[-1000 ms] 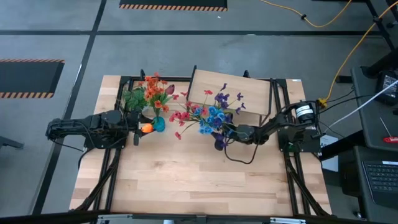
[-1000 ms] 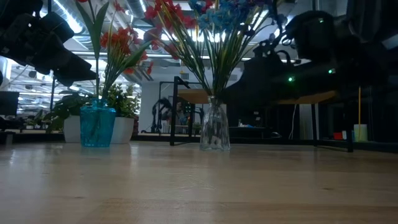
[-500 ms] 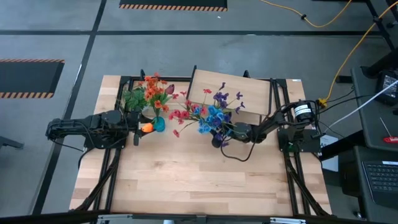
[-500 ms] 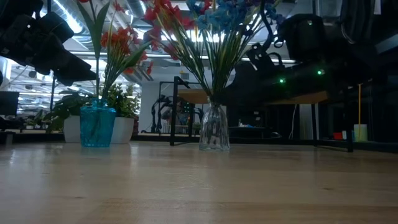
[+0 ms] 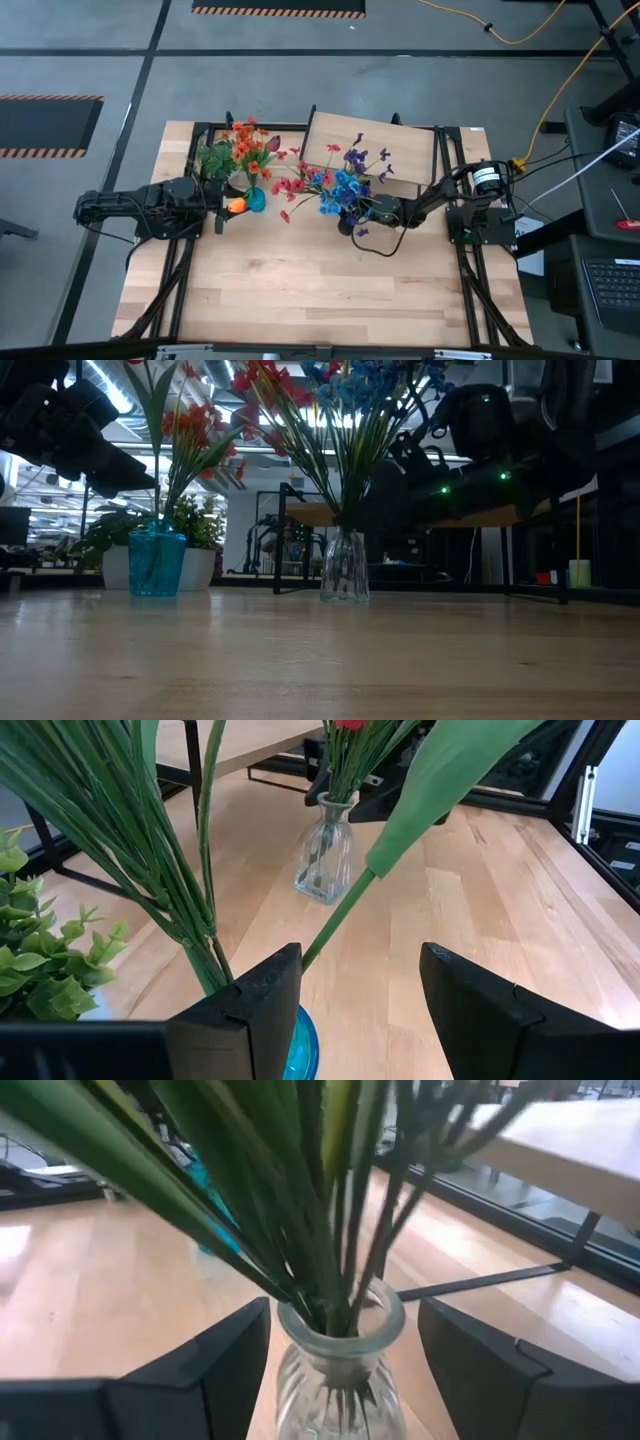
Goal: Pick and place flowers into a vace then onto a shelf
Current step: Put the transparent vase with flowers on the shelf
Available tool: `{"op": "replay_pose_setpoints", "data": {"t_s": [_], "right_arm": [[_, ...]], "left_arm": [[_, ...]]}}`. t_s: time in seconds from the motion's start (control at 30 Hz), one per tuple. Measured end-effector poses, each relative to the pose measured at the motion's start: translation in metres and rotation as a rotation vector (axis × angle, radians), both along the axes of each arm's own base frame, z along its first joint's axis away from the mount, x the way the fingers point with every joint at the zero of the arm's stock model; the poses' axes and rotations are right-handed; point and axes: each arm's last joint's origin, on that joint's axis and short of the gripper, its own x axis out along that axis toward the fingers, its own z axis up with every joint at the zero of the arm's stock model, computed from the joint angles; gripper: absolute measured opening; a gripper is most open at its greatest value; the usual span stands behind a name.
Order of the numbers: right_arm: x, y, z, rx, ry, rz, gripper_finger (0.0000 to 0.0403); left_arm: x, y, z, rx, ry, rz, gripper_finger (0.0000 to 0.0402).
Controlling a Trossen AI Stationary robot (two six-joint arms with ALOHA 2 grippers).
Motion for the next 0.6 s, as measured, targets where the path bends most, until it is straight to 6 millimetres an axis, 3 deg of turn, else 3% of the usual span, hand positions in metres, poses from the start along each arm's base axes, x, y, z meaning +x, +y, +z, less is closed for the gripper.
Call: {"op": "replay_pose_setpoints", "data": {"t_s": [0.6], "right_arm": [[0.0021,-0.0067,0.0000,0.022,0.004,0.041,0.0254]], "left_arm": [[0.0000,0.0000,0.0000,-0.001,0.000,0.000,0.0198]]}}
